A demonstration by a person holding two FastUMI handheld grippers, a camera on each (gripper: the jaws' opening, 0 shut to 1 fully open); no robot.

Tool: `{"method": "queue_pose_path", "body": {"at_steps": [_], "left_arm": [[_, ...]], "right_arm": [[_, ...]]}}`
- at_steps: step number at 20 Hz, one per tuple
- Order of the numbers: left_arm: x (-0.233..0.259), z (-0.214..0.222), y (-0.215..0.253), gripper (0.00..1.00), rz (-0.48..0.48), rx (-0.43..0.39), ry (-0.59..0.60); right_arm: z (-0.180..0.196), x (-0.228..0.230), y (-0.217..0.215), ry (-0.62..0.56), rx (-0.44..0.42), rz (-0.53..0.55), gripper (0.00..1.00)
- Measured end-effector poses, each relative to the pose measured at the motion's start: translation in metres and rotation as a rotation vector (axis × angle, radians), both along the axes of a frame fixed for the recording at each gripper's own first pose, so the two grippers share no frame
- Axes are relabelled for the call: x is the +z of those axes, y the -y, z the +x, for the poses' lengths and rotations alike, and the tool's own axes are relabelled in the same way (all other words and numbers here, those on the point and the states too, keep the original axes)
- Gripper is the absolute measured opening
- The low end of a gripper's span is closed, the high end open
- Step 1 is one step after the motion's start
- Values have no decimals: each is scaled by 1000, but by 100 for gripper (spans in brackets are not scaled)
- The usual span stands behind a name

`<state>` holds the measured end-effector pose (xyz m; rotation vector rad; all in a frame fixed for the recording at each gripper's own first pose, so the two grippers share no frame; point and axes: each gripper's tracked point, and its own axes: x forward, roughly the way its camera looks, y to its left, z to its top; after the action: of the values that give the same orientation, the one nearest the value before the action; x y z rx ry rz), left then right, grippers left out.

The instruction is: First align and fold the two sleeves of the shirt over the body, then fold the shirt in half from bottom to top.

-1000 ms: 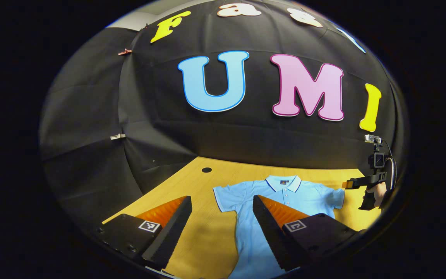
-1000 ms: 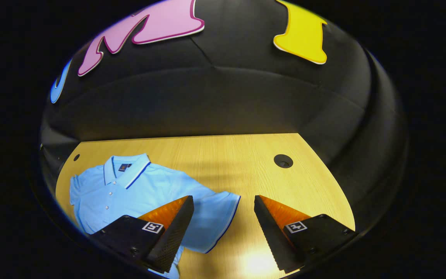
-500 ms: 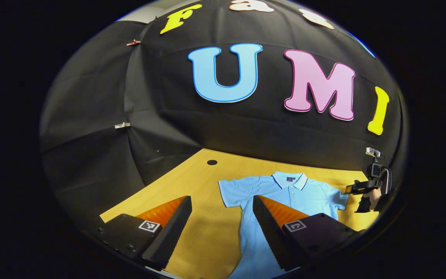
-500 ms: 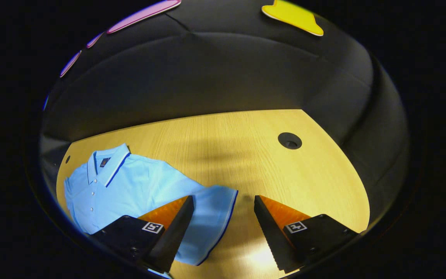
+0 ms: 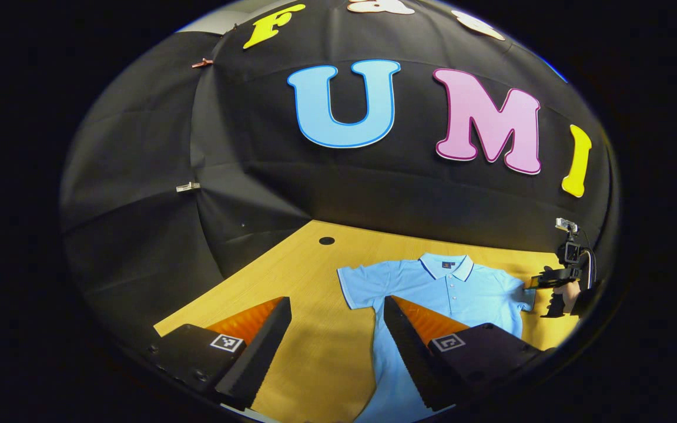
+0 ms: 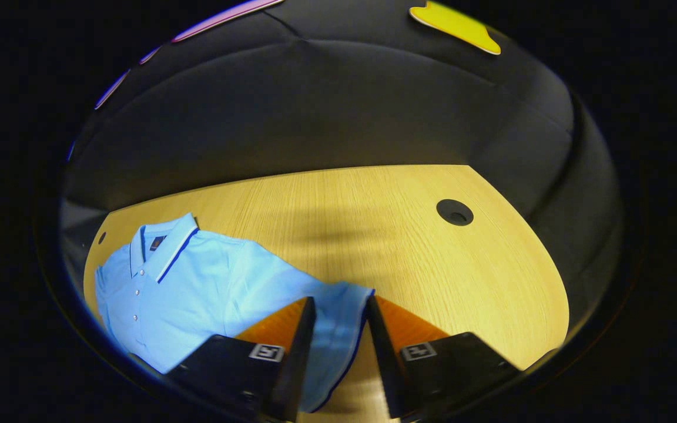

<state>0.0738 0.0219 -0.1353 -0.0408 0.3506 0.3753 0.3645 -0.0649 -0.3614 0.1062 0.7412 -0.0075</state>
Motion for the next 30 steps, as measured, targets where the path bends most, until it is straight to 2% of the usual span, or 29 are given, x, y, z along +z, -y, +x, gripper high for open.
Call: {"method": "queue_pose_path", "body": {"at_steps": [2,4,5,10,14,16,21,26,30], "left_arm": [[-6,0,1,100,5,-11,-11],[-12,-4,0,100,-1,-12,-22],[-11,-5,0,100,-5,-10,-20],[-15,-15,-6,100,-14,4,-14],[-15,-24,-15,100,-30,39,-10],[-10,-27,-14,100,-23,31,4],[-9,-41,-22,100,-36,32,10],[-12,-62,-34,100,-29,34,-3],[-14,-79,-52,100,-40,67,-11]], "right_arm": [[2,-1,-1,-9,-30,25,26],[3,-1,-4,-10,-31,30,9],[2,1,-4,-5,-20,21,6],[-4,7,-10,-21,2,8,6],[3,39,-21,30,17,11,6],[6,53,-34,42,33,26,6],[7,86,-80,97,92,51,6],[-7,94,-135,107,185,32,6],[-18,97,-177,110,249,11,6]]}}
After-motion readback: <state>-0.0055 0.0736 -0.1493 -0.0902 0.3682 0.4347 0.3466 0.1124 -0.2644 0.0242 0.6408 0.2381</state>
